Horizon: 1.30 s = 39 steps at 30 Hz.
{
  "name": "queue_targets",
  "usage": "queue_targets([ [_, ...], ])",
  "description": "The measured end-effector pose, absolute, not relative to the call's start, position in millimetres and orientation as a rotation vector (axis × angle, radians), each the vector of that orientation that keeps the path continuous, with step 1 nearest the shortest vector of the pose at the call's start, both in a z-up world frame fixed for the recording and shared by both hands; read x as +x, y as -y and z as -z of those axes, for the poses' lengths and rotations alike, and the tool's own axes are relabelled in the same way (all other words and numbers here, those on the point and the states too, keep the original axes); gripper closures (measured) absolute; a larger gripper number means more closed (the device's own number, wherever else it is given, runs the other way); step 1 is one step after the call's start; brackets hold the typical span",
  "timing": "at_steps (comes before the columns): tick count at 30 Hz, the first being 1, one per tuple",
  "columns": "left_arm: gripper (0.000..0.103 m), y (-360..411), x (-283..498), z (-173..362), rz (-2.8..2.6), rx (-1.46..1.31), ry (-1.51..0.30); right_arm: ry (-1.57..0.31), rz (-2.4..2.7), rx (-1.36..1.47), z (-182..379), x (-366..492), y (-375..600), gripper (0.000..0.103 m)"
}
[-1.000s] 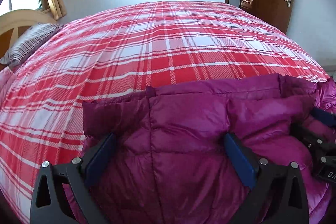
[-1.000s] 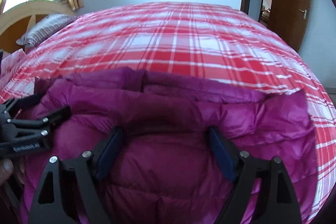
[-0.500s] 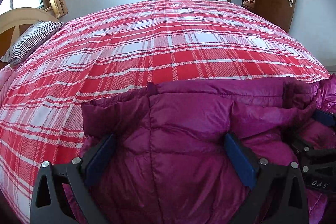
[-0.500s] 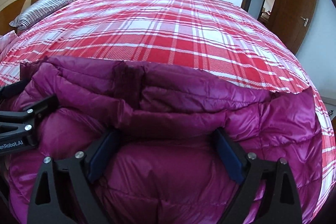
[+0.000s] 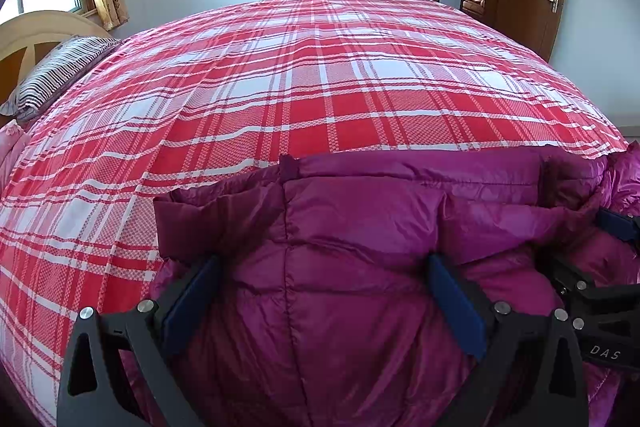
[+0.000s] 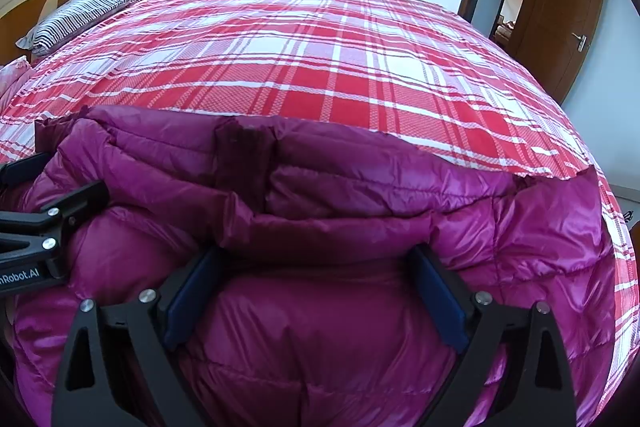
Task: Fold large clothes
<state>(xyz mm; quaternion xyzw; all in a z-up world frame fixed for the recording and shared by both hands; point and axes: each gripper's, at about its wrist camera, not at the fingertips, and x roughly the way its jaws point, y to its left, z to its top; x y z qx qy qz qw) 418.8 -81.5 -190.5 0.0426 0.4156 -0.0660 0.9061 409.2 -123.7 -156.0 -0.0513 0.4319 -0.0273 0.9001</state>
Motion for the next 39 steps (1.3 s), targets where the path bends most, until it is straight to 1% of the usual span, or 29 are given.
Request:
queue_targets([
  [11, 0.001, 82.4, 418.8, 190.9, 0.133, 0.098, -0.857, -0.900, 0.061, -0.116, 156.2, 410.8, 122.7, 0.005],
  [15, 0.001, 81.1, 418.7, 190.3, 0.135, 0.093, -0.854, -0.911, 0.069, -0.072, 141.5, 404.3, 127.5, 0.009],
  [18, 0.001, 81.2, 418.5, 190.1, 0.135, 0.092, -0.854, -0.814, 0.058, 0.075, 116.7, 382.8, 127.6, 0.009],
  [20, 0.001, 80.6, 418.5, 190.1, 0.137, 0.089, -0.854, -0.770, 0.019, 0.068, 107.3, 374.5, 112.7, 0.009],
  [22, 0.001, 80.0, 418.6, 190.1, 0.142, 0.081, -0.858, -0.783, -0.011, -0.010, 114.3, 375.8, 91.6, 0.009],
  [25, 0.001, 75.3, 420.4, 190.2, 0.155, 0.049, -0.871, -0.870, -0.002, -0.065, 145.6, 387.4, 79.7, 0.008],
  [29, 0.001, 69.9, 420.2, 187.6, 0.188, 0.015, -0.885, -0.880, -0.004, -0.069, 150.0, 392.6, 79.6, 0.006],
  [32, 0.001, 51.9, 410.2, 172.7, 0.221, -0.027, -0.903, -0.886, -0.019, -0.041, 153.8, 394.0, 83.7, 0.004],
  [36, 0.001, -4.1, 371.1, 140.1, 0.253, -0.075, -0.811, -0.877, -0.018, -0.048, 150.6, 390.6, 81.6, 0.005],
  [39, 0.001, -42.3, 359.1, 141.7, 0.324, -0.130, -0.856, -0.799, -0.002, -0.073, 127.9, 366.7, 78.0, 0.007],
])
